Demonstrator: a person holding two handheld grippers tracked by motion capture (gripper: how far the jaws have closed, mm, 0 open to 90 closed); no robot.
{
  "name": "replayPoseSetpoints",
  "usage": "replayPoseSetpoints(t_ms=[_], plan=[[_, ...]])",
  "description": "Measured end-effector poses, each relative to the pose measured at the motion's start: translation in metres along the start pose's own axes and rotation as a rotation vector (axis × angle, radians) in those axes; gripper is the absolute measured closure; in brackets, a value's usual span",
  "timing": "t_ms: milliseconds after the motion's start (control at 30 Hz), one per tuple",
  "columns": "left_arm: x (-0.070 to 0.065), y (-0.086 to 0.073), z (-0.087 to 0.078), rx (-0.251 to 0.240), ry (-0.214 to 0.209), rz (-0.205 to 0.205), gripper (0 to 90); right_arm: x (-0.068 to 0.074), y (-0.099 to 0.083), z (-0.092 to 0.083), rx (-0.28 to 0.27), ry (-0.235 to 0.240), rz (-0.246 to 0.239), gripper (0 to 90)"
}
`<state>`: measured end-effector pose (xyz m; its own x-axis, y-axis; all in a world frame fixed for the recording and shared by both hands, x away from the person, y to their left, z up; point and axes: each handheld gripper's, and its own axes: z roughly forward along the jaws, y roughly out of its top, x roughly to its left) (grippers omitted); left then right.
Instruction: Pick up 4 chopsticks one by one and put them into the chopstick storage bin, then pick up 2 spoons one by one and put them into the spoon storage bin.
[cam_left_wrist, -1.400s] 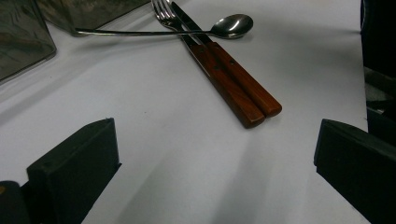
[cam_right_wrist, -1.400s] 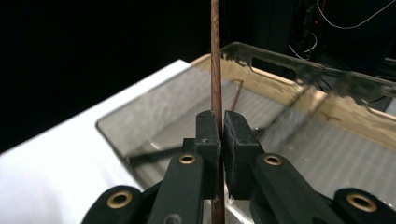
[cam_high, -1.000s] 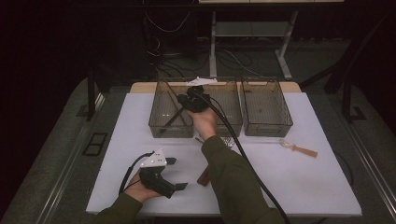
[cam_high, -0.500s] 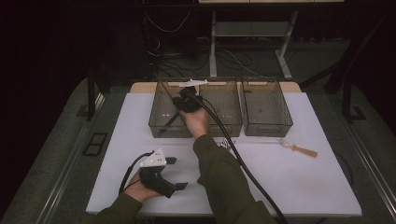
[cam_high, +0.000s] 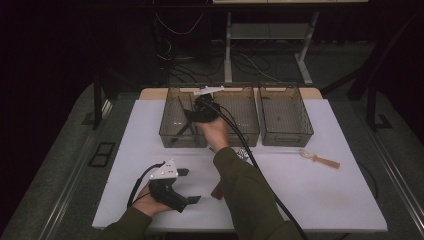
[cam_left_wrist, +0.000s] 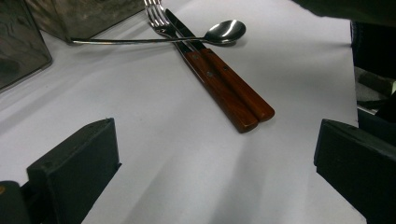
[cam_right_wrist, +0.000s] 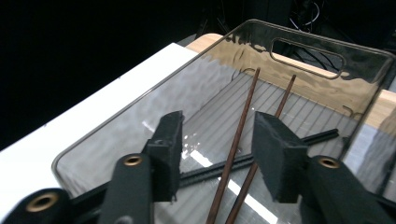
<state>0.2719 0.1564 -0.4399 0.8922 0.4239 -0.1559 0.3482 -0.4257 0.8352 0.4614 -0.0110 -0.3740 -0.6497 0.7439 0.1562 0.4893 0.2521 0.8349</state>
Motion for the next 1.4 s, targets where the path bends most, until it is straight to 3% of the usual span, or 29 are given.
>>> replayPoseSetpoints(t_ms=[267, 533, 867, 1400], plan=[[-0.001, -0.001, 0.0, 0.001, 0.005, 0.008, 0.0, -0.008, -0.007, -0.026, -0.013, 0.083, -0.019, 35.5], [-0.001, -0.001, 0.001, -0.002, 0.007, -0.005, 0.0, -0.02, -0.018, -0.062, -0.032, 0.137, -0.074, 28.1], [-0.001, -0.001, 0.001, 0.007, 0.009, -0.005, 0.0, -0.03, -0.04, -0.101, -0.027, 0.195, -0.146, 26.4], [0.0, -0.002, 0.0, 0.009, 0.018, -0.004, 0.0, -0.051, -0.088, -0.156, -0.028, 0.241, -0.157, 25.6]])
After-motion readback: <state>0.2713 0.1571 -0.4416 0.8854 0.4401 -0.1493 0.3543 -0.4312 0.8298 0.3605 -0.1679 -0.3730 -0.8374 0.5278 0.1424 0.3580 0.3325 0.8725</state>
